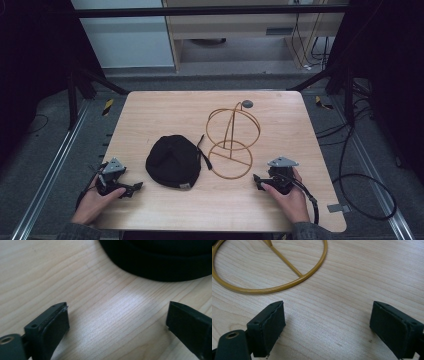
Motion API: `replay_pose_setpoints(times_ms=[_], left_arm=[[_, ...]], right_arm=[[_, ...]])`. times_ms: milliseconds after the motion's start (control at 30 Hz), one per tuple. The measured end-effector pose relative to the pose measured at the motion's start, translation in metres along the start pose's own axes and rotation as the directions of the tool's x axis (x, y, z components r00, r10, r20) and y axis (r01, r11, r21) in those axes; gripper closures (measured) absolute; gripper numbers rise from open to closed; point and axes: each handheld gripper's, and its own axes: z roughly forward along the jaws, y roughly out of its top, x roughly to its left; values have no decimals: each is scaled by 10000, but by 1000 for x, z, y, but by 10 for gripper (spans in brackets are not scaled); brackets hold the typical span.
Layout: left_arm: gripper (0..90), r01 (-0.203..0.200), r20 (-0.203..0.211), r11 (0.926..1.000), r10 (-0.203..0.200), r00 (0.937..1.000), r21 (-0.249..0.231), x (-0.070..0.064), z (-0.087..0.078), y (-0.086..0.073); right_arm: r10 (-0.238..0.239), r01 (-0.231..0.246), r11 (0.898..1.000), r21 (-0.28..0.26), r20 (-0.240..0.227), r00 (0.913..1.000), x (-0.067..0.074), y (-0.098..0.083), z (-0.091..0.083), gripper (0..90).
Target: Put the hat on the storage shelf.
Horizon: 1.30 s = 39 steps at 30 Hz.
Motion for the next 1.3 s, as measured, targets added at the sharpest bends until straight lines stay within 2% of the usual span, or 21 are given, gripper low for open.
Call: replay_pose_setpoints(times_ms=[67, 133, 200, 233, 333, 400, 467, 500, 533, 567, 600, 633, 667, 700, 767, 833, 1000, 1033, 1100, 1167, 1300], left_arm=[[35, -120, -38, 9999, 120, 9999, 42, -1, -3, 4], [38, -634, 197, 9973, 627, 9978, 376, -3, -12, 20], [41, -796, 208, 9956, 786, 9967, 497, -4, -15, 25], [41, -1160, 231, 9910, 1147, 9931, 671, -4, -21, 38], [45, -1496, 469, 9855, 1462, 9881, 796, -6, -30, 66], [50, -1578, 513, 9840, 1539, 9867, 823, -7, -32, 72], [53, -2086, 770, 9712, 2006, 9766, 1152, -12, -33, 93], [55, -2385, 879, 9609, 2278, 9697, 1407, -16, -32, 105], [60, -2385, 879, 9609, 2278, 9697, 1407, -16, -32, 105], [66, -2815, 1010, 9439, 2673, 9583, 1727, -22, -31, 119], [66, -3015, 1071, 9350, 2857, 9523, 1867, -24, -31, 127], [68, -3151, 1114, 9288, 2982, 9480, 1951, -26, -30, 132], [69, -3151, 1114, 9288, 2982, 9480, 1951, -26, -30, 132], [69, -3421, 1285, 9142, 3206, 9384, 2172, -30, -26, 145], [73, -3590, 1342, 9054, 3360, 9322, 2266, -33, -23, 155], [87, -3606, 1528, 9053, 3328, 9306, 2246, -34, -17, 164], [128, -3772, 1981, 8963, 3360, 9208, 2332, -37, -9, 179], [132, -3914, 2209, 8884, 3426, 9131, 2400, -39, -5, 185], [150, -3977, 2349, 8850, 3443, 9090, 2421, -40, -1, 191], [158, -3930, 2447, 8869, 3360, 9095, 2427, -40, 2, 193], [197, -3632, 2465, 8995, 3049, 9199, 2428, -35, 12, 196]], right_arm=[[-3, 3, 10000, 0, -3, 10000, 0, 0, 0, 129], [-4, 4, 10000, 4, -10, 10000, 0, 0, 0, 129], [-1, 1, 10000, 5, -10, 10000, 0, 0, 0, 129], [-7, 7, 10000, 4, -8, 10000, 0, 0, 0, 129], [-5, 5, 10000, 1, -10, 10000, 0, 0, 0, 129], [-3, 3, 10000, 1, -8, 10000, 0, 0, 0, 129], [-7, 7, 10000, 2, -10, 10000, 0, 0, 0, 129], [-5, 5, 10000, 3, -12, 10000, 0, 0, 0, 129], [-18, 18, 10000, -8, -6, 10000, 0, 0, 0, 129], [-10, 10, 10000, 2, -12, 10000, 0, 0, 0, 129], [-8, 8, 10000, 3, -14, 10000, 0, 0, 0, 129], [-8, 8, 10000, 4, -14, 10000, 0, 0, 0, 129], [-8, 8, 10000, 4, -14, 10000, 0, 0, 0, 129], [-17, 17, 10000, 2, -18, 10000, 0, 0, 0, 129], [-18, 18, 10000, 2, -21, 10000, 0, 0, 0, 129], [-30, 30, 10000, 1, -29, 10000, 0, 0, 0, 129], [-39, 39, 10000, -3, -42, 10000, 0, 0, 0, 128], [-41, 41, 10000, -2, -44, 10000, 0, 0, 0, 129], [-45, 45, 10000, 0, -44, 10000, 0, 0, 0, 128], [-45, 45, 10000, 0, -48, 10000, 0, 0, 0, 128], [-47, 47, 10000, -2, -57, 10000, -1, 0, 0, 128]])
